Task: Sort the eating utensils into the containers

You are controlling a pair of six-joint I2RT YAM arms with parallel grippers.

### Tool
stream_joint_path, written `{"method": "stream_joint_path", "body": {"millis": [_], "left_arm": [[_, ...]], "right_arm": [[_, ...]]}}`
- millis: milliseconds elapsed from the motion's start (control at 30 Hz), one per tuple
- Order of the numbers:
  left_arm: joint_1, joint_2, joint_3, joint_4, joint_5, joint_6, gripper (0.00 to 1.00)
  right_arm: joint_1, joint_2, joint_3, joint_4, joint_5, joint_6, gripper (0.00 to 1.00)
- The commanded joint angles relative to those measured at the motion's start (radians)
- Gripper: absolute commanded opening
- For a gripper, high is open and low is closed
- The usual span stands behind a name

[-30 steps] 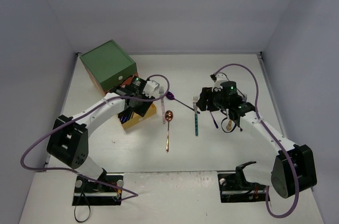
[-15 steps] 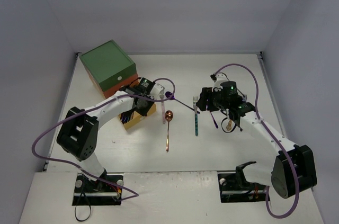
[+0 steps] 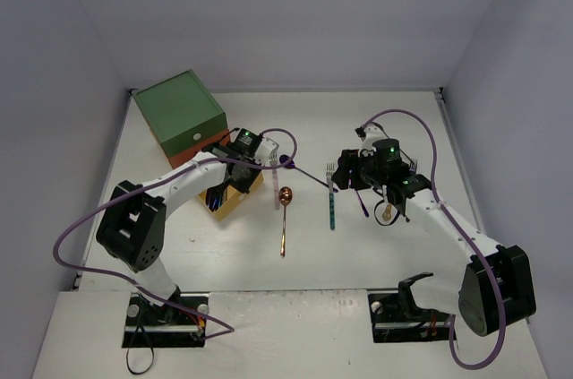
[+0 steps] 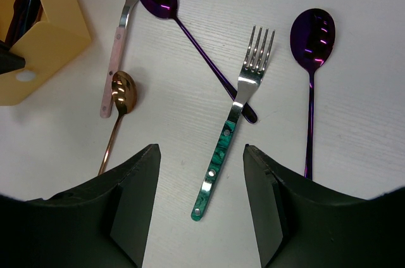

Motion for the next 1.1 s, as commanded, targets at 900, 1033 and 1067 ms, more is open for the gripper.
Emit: {"method": "stream_joint_path", "body": {"millis": [900, 1033, 1067], "left_arm": [[0.011, -0.033, 0.084, -0.083, -0.16, 0.348, 0.0], [0.017, -0.011, 0.095, -0.08, -0.195, 0.367, 0.0], [0.021, -0.004, 0.097, -0.079, -0.21, 0.37, 0.0]], "right_arm": [[-0.008, -0.01, -0.002, 0.043, -0.003, -0.022, 0.52], [-0.008, -0.007, -0.001, 0.043, -0.004, -0.022, 0.52], [-0.008, -0.005, -0.001, 0.043, -0.005, -0.023, 0.52]]}}
